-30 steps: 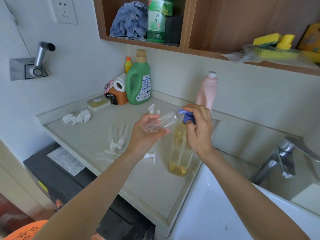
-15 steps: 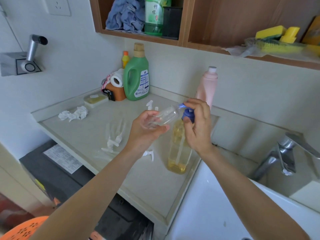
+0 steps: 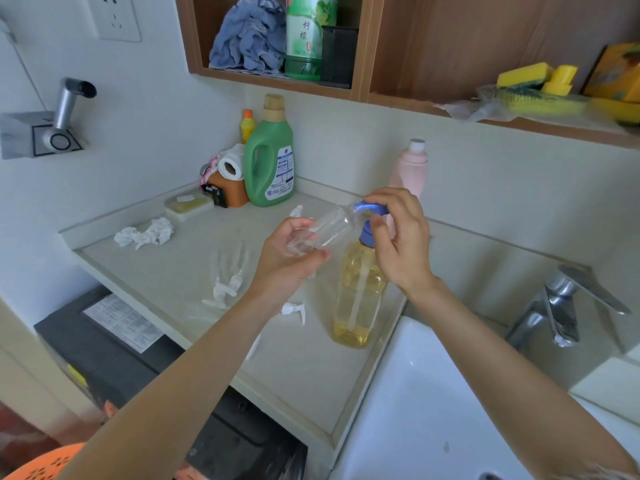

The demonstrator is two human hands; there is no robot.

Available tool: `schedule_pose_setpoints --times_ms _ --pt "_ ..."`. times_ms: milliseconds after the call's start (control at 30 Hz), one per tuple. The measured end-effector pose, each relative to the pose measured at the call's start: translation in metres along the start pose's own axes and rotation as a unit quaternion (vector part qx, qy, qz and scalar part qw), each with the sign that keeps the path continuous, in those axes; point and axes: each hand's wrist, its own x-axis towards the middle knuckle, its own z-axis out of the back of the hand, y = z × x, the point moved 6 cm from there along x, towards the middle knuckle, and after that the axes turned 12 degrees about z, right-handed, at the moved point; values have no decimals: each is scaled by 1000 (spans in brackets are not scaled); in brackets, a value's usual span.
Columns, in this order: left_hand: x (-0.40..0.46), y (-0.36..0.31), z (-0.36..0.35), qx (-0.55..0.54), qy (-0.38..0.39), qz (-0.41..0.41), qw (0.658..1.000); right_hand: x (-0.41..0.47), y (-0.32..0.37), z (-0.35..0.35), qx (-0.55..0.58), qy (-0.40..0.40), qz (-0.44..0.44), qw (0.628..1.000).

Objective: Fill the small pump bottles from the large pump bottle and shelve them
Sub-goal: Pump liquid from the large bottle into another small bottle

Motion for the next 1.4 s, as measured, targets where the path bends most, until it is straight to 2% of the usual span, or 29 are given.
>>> schedule_pose_setpoints --times_ms 100,233,367,567,933,1133,1400 --pt "-1 -1 0 -2 6 -14 1000 -2 -2 -3 18 5 -6 1000" --pt "0 0 -1 -16 6 -28 999 -10 -6 -7 24 -53 -9 998" --pt "3 5 3 -7 -3 -17 1000 -16 -9 -14 -15 -90 -6 996" --pt "1 9 3 1 -6 -17 1000 -17 -8 -13 -45 -85 -8 995" --pt "0 -1 1 10 -11 -35 999 6 -11 6 16 -3 8 1000" --pt "5 7 -2 -10 22 -18 1000 -19 -4 -8 45 -60 -17 997" --pt "7 18 4 -6 9 14 1000 -23 -9 -13 -28 -88 -18 996"
